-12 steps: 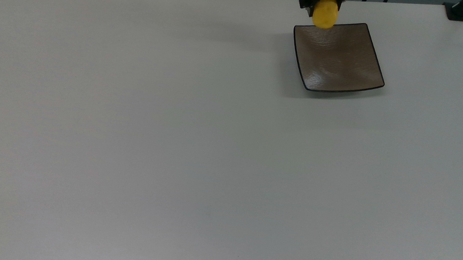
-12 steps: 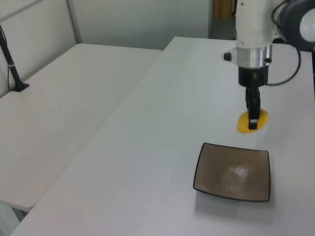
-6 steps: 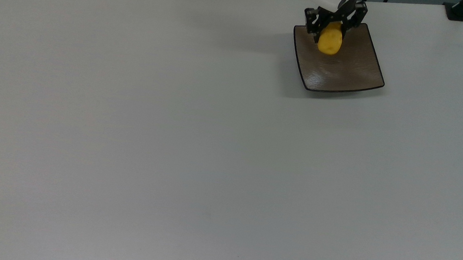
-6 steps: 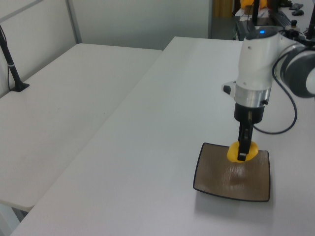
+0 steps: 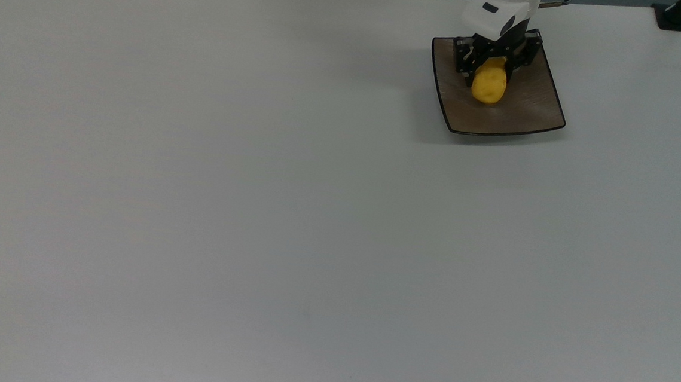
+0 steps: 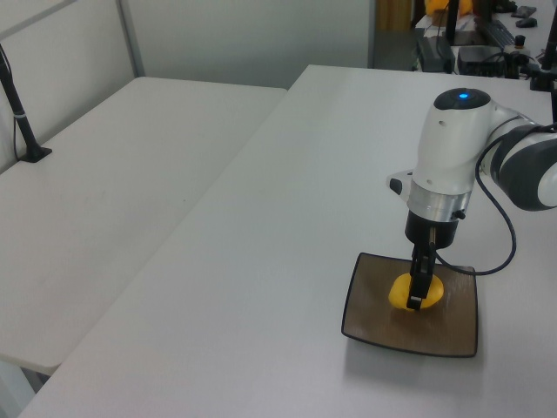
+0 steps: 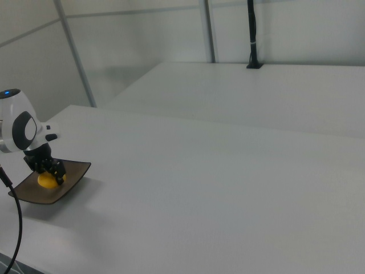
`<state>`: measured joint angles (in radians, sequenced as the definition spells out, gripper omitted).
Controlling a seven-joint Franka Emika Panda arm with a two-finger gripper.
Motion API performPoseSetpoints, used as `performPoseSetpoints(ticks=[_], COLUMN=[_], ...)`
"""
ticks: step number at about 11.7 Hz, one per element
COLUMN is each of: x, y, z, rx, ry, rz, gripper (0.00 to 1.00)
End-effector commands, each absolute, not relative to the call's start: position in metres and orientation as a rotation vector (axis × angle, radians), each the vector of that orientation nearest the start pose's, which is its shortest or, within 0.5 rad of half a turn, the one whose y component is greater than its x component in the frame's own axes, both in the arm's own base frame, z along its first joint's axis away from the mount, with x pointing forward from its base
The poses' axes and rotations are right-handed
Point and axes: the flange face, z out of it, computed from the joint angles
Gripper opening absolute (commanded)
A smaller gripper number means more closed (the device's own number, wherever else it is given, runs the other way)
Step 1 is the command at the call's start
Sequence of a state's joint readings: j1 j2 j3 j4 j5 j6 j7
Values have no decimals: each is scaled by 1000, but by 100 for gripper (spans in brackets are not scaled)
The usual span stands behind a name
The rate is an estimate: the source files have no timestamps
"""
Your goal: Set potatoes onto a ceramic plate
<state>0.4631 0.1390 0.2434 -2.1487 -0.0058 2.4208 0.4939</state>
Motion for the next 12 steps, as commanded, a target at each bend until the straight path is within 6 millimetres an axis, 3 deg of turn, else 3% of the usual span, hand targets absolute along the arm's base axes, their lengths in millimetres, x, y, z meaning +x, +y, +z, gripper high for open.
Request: performPoseSetpoints(ticks=[1,2,8,12], x=[433,436,487,518], y=[363,361,239,122], z=[361,381,555,614], rx=[-3050,-3054,-3140,-3117], ry=[-280,-282,85,329], rz=[-138,-150,-182,-109], gripper=[100,100,100,100])
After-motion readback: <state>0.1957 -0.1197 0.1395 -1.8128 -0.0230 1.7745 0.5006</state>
